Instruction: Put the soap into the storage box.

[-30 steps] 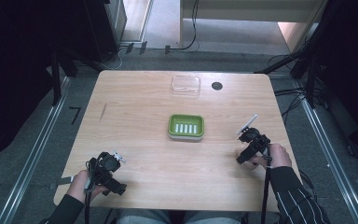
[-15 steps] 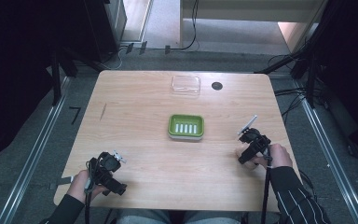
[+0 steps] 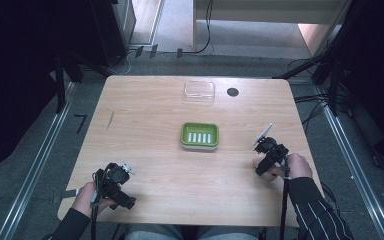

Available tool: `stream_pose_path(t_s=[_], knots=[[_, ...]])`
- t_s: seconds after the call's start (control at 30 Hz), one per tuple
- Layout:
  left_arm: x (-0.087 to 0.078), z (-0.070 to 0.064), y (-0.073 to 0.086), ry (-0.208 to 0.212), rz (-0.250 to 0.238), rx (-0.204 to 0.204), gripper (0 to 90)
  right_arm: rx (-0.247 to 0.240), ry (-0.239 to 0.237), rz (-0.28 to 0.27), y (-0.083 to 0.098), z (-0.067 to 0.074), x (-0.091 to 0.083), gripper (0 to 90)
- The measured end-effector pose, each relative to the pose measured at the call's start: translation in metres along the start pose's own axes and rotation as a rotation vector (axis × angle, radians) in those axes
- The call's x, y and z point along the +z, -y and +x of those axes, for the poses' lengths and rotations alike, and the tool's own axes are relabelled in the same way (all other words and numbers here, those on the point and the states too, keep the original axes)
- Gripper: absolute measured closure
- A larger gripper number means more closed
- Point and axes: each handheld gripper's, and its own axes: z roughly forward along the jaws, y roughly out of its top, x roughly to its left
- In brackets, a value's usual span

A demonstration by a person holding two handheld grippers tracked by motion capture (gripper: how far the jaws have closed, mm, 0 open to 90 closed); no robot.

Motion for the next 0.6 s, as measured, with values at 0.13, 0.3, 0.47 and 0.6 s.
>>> stream_pose_path(t_s=[0.13, 0.3, 0.47, 0.6], knots=[[0.000, 0.000, 0.000, 0.000, 0.000, 0.000, 0.8, -0.005, 0.002, 0.002, 0.001, -0.001, 0.000, 32.9], [-0.001, 0.000, 0.000, 0.000, 0.000, 0.005, 0.8, 0.002, 0.005, 0.007, 0.002, -0.001, -0.002, 33.0], [-0.001, 0.000, 0.000, -0.004, -0.001, 0.005, 0.8, -0.004, 0.003, 0.000, 0.002, -0.002, -0.006, 33.0], [-0.001, 0.000, 0.000, -0.004, 0.000, 0.006, 0.8, -0.004, 0.001, -0.008, 0.001, -0.001, -0.010, 33.0]])
